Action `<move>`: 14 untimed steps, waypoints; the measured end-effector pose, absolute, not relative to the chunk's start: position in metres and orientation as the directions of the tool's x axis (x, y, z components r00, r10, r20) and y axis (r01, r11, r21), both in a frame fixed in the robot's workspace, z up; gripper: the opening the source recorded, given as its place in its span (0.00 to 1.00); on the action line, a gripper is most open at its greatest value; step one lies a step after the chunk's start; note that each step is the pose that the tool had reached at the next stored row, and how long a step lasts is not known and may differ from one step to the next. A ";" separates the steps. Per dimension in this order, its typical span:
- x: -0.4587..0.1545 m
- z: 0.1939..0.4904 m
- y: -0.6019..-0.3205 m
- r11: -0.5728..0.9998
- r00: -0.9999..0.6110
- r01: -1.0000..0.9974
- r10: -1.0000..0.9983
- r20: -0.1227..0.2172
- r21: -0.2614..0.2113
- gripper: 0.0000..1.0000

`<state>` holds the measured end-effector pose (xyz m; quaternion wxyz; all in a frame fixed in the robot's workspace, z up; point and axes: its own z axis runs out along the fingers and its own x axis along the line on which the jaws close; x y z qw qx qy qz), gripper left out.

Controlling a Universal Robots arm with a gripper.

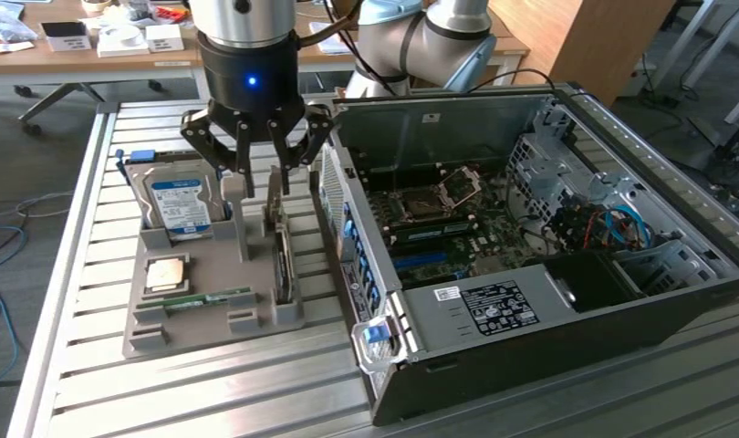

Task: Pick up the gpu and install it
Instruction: 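Pick up the gpu and move the gpu toward the slot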

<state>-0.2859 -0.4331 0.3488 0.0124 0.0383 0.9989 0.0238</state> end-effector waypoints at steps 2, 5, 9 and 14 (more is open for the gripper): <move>-0.286 0.349 -0.433 0.996 -0.997 0.076 0.077 -0.023 0.049 0.43; -0.286 0.348 -0.433 0.996 -0.997 0.076 0.077 -0.023 0.049 0.43; -0.286 0.346 -0.433 0.996 -0.997 0.076 0.077 -0.023 0.050 0.43; -0.286 0.345 -0.433 0.996 -0.997 0.076 0.077 -0.023 0.050 0.43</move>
